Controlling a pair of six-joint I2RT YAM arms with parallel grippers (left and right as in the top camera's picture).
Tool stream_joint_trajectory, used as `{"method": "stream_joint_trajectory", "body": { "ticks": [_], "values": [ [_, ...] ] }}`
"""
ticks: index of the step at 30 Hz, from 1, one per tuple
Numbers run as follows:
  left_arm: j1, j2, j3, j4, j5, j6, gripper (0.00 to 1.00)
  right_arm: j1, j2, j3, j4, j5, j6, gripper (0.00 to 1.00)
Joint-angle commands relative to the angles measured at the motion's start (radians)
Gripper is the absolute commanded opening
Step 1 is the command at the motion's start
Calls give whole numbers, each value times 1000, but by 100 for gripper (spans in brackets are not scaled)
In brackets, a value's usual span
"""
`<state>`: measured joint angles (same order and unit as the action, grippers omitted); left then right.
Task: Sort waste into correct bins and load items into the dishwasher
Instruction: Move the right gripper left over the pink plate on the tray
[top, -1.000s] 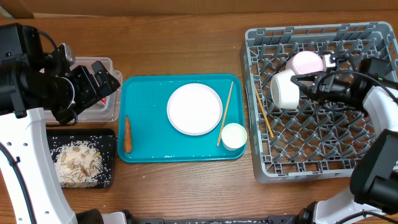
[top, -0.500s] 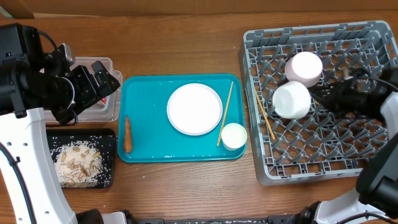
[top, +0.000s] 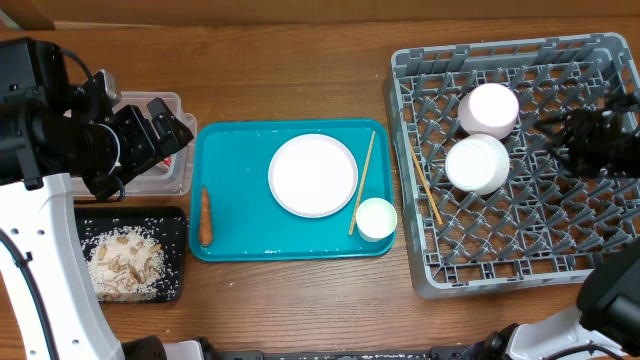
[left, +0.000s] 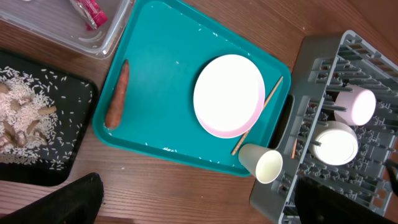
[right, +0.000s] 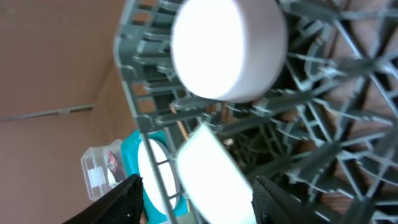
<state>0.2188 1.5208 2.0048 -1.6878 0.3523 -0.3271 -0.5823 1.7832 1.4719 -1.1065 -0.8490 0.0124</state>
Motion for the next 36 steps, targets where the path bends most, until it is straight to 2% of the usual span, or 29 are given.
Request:
{"method": "stream_joint_trajectory", "body": {
  "ticks": [1, 3, 5, 7, 9, 15, 29, 36],
  "values": [
    [3, 0, 6, -2, 3, -2, 100, 64, -81, 90, -81, 23, -47, 50],
    [3, 0, 6, -2, 3, -2, 100, 109, -100, 90, -121, 100, -47, 47],
    [3, 0, 6, -2, 3, -2, 100, 155, -100, 89, -158, 201, -47, 37],
    [3, 0, 6, -2, 3, -2, 100, 207, -98, 82, -179, 288, -47, 21],
    [3, 0, 6, -2, 3, -2, 100, 251, -98, 74, -184, 345, -46, 13],
    [3, 0, 6, -2, 3, -2, 100, 327, -85, 68, -180, 509, 0, 13],
    [3, 0, 6, -2, 3, -2, 100, 366, -72, -62, -146, 484, 14, 13],
    [3, 0, 6, -2, 3, -2, 100, 366, -72, -130, -20, 636, 96, 13]
  ]
}}
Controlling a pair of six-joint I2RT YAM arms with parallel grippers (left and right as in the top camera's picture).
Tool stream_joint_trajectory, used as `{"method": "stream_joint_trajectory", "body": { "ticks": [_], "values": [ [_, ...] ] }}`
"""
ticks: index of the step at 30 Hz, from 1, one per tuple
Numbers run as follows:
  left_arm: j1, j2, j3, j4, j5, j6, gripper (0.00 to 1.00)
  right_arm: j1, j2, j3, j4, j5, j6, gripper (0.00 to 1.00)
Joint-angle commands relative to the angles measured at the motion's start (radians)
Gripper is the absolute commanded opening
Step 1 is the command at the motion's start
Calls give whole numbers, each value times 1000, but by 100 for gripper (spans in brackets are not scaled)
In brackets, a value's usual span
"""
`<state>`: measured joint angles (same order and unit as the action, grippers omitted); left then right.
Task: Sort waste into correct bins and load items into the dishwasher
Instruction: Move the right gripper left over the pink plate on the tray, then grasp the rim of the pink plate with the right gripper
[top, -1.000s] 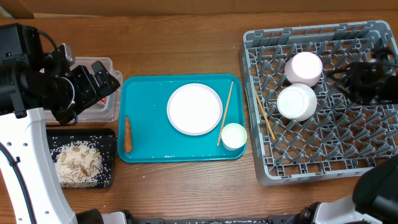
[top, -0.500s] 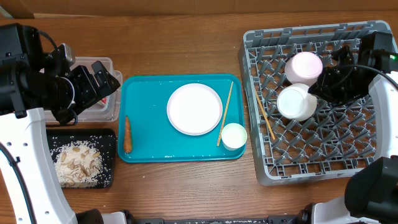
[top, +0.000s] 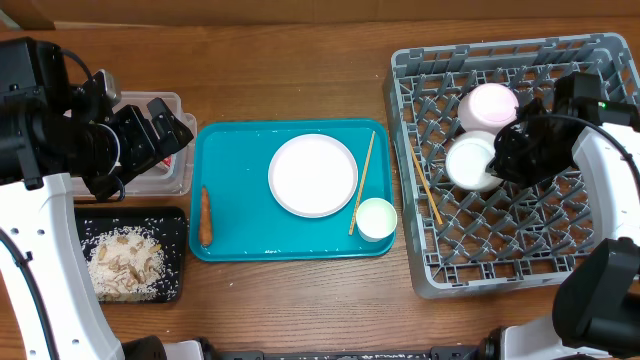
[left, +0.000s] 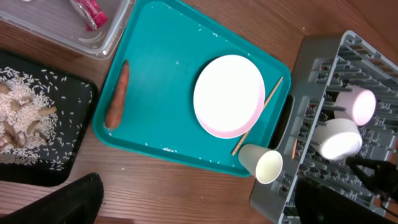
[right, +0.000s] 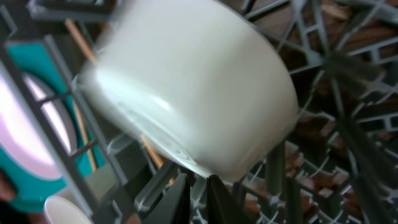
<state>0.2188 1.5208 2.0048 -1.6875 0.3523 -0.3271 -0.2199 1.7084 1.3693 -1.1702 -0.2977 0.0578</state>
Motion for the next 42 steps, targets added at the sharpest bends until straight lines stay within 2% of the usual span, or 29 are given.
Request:
{"method": "stream_joint_trajectory", "body": {
  "ticks": [1, 4, 6, 11, 14, 18, 25, 29, 31, 36, 42],
  "values": [
    [3, 0, 6, -2, 3, -2, 100, 4, 3, -28, 60, 88, 51, 13],
    [3, 0, 6, -2, 3, -2, 100, 4, 0, -5, 74, 81, 51, 14],
    [3, 0, 6, -2, 3, -2, 100, 4, -2, 30, 51, 63, 51, 18],
    [3, 0, 6, -2, 3, -2, 100, 21, -39, 158, -45, -81, 47, 23],
    [3, 0, 6, -2, 3, -2, 100, 89, -84, 216, -73, -142, 47, 24],
    [3, 0, 6, -2, 3, -2, 100, 208, -102, 216, -29, -140, 47, 25],
    [3, 0, 6, -2, 3, -2, 100, 478, -50, 203, 99, 52, 47, 34],
    [3, 0, 6, -2, 3, -2, 100, 615, 24, 203, 142, 190, 47, 36],
    [3, 0, 6, -2, 3, -2, 100, 661, 69, 203, 153, 248, 47, 41],
    [3, 0, 6, -2, 3, -2, 100, 716, 186, 203, 201, 282, 39, 42],
    [3, 0, 6, -2, 3, -2, 100, 716, 274, 203, 253, 278, 39, 43]
  ]
}}
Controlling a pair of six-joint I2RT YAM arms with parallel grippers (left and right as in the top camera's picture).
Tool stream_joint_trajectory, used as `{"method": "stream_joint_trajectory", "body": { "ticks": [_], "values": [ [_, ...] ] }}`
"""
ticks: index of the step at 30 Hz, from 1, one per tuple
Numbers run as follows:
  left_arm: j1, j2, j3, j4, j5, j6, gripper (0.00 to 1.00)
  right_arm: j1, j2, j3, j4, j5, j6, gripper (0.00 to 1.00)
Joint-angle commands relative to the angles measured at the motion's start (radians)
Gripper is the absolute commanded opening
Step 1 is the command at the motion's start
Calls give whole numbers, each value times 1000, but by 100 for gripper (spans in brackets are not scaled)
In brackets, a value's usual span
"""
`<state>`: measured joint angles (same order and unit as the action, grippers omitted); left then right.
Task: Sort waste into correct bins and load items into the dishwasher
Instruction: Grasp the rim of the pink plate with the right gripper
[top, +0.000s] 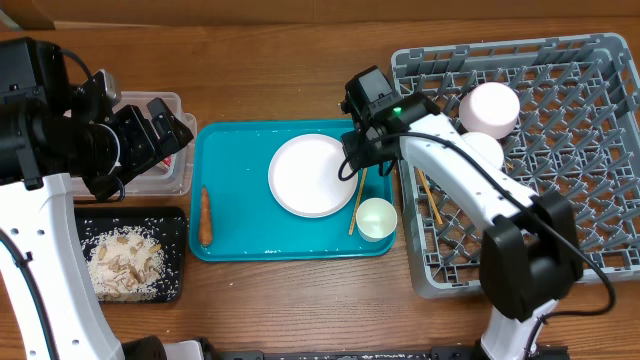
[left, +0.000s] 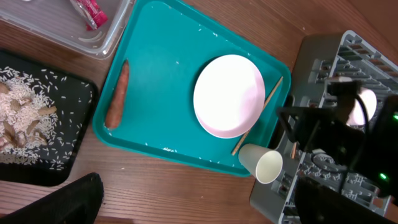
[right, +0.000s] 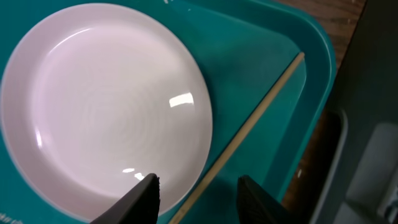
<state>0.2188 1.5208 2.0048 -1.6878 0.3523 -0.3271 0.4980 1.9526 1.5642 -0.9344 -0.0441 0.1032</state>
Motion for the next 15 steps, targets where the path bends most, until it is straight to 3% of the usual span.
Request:
{"method": "stream_joint_trajectory", "body": {
  "ticks": [1, 15],
  "values": [
    [3, 0, 6, -2, 3, -2, 100, -2, 46, 8, 27, 24, -6, 43],
    [3, 0, 6, -2, 3, -2, 100, -2, 154, 8, 140, -2, -29, 42]
  ]
}}
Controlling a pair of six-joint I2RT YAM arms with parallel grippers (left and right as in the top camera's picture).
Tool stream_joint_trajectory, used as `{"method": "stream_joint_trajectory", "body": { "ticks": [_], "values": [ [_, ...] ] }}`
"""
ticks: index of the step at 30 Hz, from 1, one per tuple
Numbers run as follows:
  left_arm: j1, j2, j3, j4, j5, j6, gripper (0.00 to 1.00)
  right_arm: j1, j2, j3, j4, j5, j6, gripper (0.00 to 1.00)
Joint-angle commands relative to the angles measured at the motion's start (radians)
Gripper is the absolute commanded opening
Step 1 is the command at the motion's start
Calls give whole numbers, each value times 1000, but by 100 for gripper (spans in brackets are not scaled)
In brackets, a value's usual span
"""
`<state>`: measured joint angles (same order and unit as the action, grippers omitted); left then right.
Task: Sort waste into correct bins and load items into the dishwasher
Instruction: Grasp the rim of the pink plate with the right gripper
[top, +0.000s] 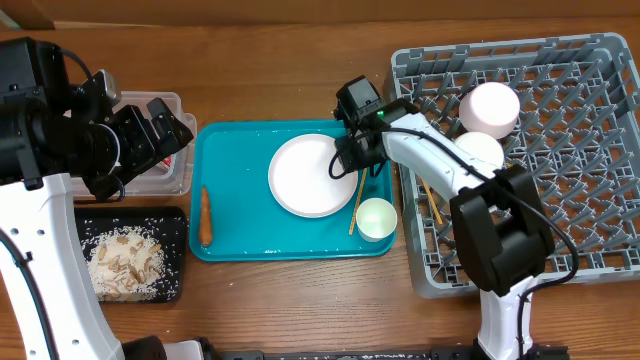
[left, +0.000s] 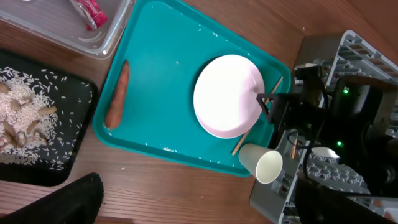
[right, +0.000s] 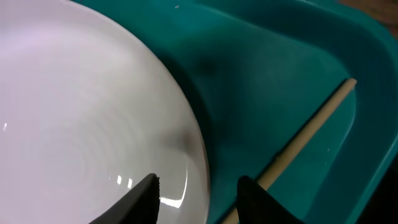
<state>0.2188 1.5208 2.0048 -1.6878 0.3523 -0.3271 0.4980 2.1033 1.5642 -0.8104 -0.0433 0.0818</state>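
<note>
A white plate (top: 312, 175) lies in the middle of the teal tray (top: 240, 150). My right gripper (top: 350, 160) is low at the plate's right rim, open. In the right wrist view its fingertips (right: 149, 186) straddle the rim of the plate (right: 81, 124), with a wooden chopstick (right: 305, 137) just to the right. A paper cup (top: 376, 218) lies at the tray's front right and a carrot (top: 206, 216) at its left. My left gripper (left: 199, 214) hangs open high over the left bins, holding nothing.
The grey dish rack (top: 560, 250) on the right holds two upturned bowls (top: 489, 108) and a second chopstick (top: 428, 196). A clear bin (top: 165, 175) with a pink wrapper stands at the far left. In front of it is a black tray (top: 180, 225) of rice scraps.
My right gripper has come down closer to the plate's right rim; the plate now fills most of the right wrist view. It stays open. The left arm has not moved.
My right gripper was first over the right side of the rack, away from the bowls. Then it was beside the white bowl in the rack. Then it stood over the tray between plate and chopstick, and now sits low at the plate's rim.
</note>
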Motion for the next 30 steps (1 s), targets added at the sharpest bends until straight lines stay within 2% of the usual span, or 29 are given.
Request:
{"method": "stream_joint_trajectory", "body": {
  "ticks": [1, 9, 14, 20, 26, 30],
  "values": [
    [3, 0, 6, -2, 3, -2, 100, -2, 4, 8, 21, -3, -7, 42],
    [3, 0, 6, -2, 3, -2, 100, 2, 43, 8, 42, -15, -7, 37],
    [3, 0, 6, -2, 3, -2, 100, 2, 50, 8, 50, -14, -7, 27],
    [3, 0, 6, -2, 3, -2, 100, 2, 50, 8, 38, -14, -6, 23],
    [3, 0, 6, -2, 3, -2, 100, 2, 50, 8, 42, -14, -6, 5],
    [3, 0, 6, -2, 3, -2, 100, 2, 47, 9, 38, -15, -6, 4]
  ]
}}
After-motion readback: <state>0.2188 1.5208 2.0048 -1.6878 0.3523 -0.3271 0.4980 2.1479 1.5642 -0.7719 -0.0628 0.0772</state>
